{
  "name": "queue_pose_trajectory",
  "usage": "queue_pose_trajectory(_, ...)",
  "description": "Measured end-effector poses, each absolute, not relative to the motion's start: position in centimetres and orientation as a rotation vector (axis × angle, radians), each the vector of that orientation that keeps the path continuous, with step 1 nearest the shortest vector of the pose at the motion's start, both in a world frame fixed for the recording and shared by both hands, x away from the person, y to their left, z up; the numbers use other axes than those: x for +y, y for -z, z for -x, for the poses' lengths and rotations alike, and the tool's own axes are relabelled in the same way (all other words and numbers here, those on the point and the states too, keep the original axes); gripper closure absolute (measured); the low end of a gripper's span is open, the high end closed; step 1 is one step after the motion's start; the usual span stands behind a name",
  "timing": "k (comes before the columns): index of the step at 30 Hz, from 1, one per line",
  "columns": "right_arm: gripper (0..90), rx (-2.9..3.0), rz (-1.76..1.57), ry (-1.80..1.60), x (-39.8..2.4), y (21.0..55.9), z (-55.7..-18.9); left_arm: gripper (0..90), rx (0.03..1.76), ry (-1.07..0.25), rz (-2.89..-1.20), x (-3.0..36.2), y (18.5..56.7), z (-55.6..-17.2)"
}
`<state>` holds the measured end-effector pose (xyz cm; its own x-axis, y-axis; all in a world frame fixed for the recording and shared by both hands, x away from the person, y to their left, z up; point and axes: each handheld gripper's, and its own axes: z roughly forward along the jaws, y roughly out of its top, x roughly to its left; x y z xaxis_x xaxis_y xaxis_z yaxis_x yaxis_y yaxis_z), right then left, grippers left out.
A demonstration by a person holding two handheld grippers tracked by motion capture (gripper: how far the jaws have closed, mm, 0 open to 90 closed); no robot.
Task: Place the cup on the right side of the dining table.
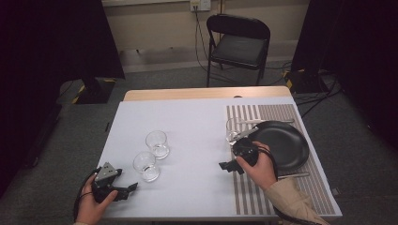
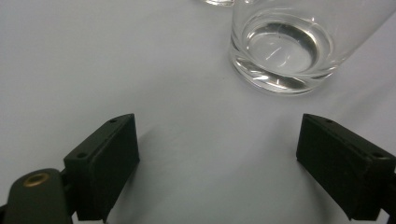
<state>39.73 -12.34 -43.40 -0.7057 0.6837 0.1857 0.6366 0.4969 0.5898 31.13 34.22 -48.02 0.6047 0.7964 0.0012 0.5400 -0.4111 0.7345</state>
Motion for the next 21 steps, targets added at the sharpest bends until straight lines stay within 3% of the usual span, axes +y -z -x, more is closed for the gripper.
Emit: queue_pose_trajectory(21,17.8,2.675,-1.160,-0.985,-12.59,44.14,-39.12,12.2,1.050,-0.461,-2.117,34.21,48.02,-31.13)
